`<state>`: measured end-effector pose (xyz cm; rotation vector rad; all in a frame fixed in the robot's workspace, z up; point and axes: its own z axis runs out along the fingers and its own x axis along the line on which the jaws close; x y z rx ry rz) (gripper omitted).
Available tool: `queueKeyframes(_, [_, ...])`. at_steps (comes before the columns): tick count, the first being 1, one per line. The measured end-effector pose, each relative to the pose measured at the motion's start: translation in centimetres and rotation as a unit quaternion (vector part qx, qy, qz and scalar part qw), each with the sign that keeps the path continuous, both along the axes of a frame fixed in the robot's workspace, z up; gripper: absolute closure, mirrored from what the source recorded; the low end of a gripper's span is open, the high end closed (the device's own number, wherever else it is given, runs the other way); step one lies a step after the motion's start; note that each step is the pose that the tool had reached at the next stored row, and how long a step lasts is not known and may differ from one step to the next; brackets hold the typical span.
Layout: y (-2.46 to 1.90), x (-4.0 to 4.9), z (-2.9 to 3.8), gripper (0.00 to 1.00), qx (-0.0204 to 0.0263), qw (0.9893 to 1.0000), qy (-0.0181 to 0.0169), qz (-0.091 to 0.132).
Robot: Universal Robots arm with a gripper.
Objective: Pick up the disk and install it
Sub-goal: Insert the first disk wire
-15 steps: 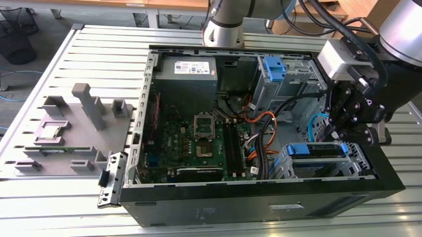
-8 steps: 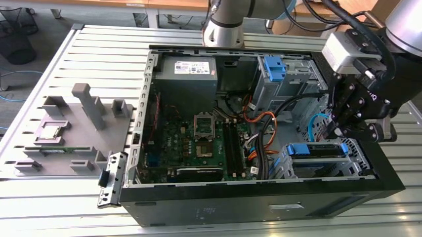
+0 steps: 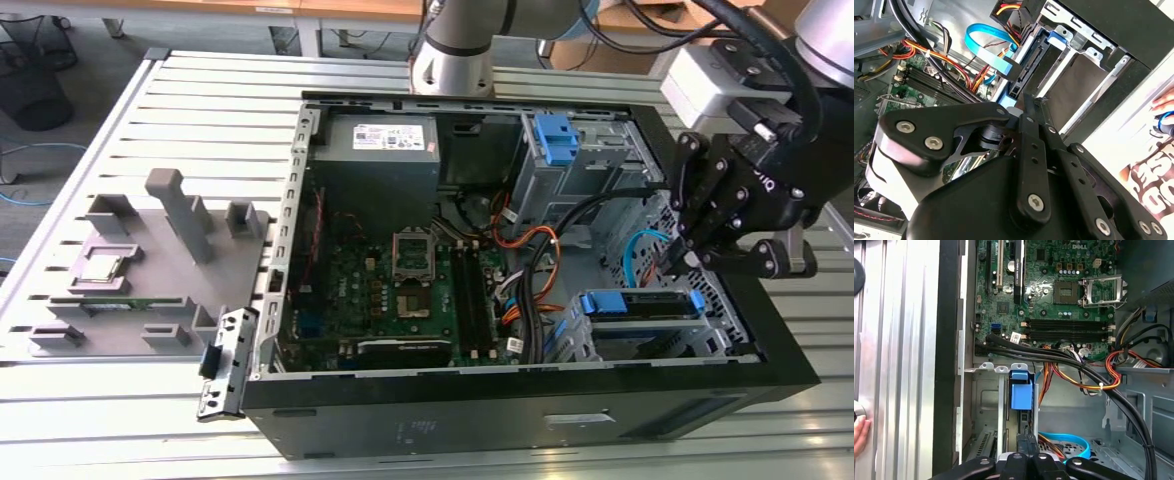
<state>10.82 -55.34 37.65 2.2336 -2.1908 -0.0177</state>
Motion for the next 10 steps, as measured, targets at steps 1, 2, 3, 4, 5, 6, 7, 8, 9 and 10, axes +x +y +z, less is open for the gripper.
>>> queueKeyframes(1, [0.0, 0.0, 0.08, 0.89, 0.0001, 1.0, 0.0, 0.0])
queueKeyframes(2, [0.0, 0.0, 0.12, 0.89, 0.0002, 1.0, 0.0, 0.0])
queueKeyframes(3, [0.0, 0.0, 0.12, 0.89, 0.0014, 1.0, 0.0, 0.0])
queueKeyframes(4, [0.01, 0.0, 0.13, 0.89, 0.0034, 1.0, 0.0, 0.0])
queueKeyframes(5, [0.04, 0.0, 0.14, 0.89, 0.0048, 1.0, 0.0, 0.0])
queueKeyframes(6, [0.09, 0.0, 0.13, 0.89, 0.0055, 1.0, 0.0, 0.0])
queueKeyframes(7, [0.15, 0.0, 0.13, 0.89, 0.0058, 1.0, 0.0, 0.0])
queueKeyframes(8, [0.21, 0.0, 0.13, 0.89, 0.0061, 1.0, 0.0, 0.0])
queueKeyframes(9, [0.28, 0.0, 0.13, 0.89, 0.0063, 1.0, 0.0, 0.0])
queueKeyframes(10, [0.35, 0.0, 0.14, 0.89, 0.0064, 1.0, 0.0, 0.0])
